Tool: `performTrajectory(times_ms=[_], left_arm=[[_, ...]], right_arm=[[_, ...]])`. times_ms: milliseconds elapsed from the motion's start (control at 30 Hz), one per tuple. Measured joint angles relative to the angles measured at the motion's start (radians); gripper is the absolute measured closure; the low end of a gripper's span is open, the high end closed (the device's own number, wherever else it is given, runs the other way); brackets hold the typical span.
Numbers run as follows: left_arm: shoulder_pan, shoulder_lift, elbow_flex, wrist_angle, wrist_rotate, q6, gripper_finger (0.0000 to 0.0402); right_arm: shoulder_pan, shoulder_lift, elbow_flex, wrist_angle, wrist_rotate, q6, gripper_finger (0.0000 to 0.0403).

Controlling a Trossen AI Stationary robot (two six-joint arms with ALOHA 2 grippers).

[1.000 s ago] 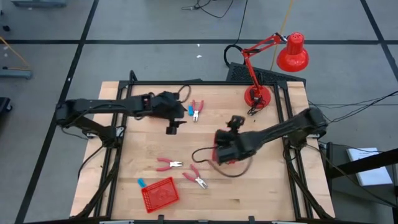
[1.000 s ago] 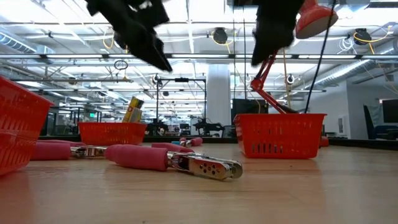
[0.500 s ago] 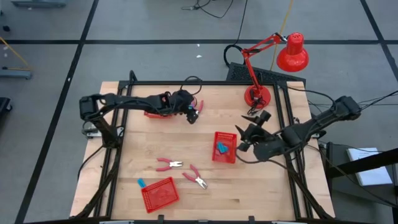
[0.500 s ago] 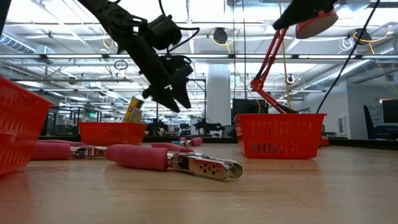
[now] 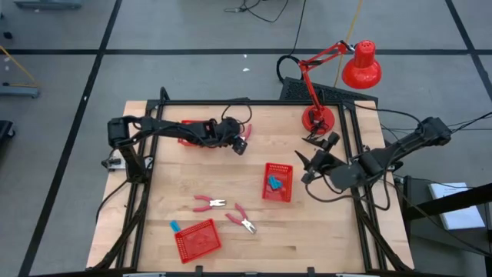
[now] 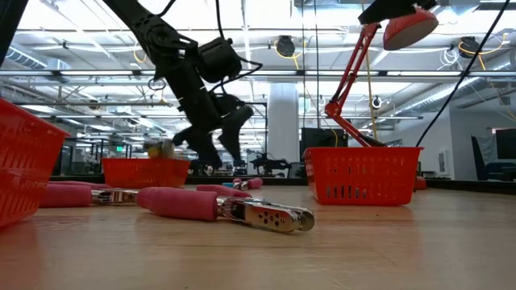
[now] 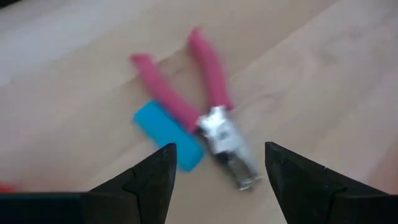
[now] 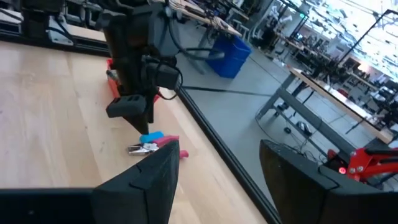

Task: Pick & Place School Supplies
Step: Put the pink hole puncher into the bottom red basket

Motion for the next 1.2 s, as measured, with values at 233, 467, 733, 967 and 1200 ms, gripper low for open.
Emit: performTrajectory(times_ms=[233,467,733,967,1200], left_arm=[[0.041,0.000,0.000,-0.103,-0.014,-0.015,0.0154],[0.065,0.001,0.000,-0.019,0.041,-0.002,0.0154],[0.063,0.001,0.000,-0.024,0.024,-0.022,0.0154],[0.017,0.001,0.039,0.047,0.150,0.192,0.0154],[-0.070,0.000,0.160,-0.370,0.119,0.587,0.0154]], right_arm=[[0.002,-0.003,0.000,0.001,-0.012,-0.014,0.0191],[0.001,-0.001,0.000,0.011,-0.030,-0.014,0.0191],[0.001,-0.001,0.000,0.013,-0.030,-0.020,0.0194],[0.001,-0.001,0.000,0.055,-0.031,-0.091,0.0198],[-0.011,-0.001,0.001,0.051,-0.272,-0.110,0.0202]])
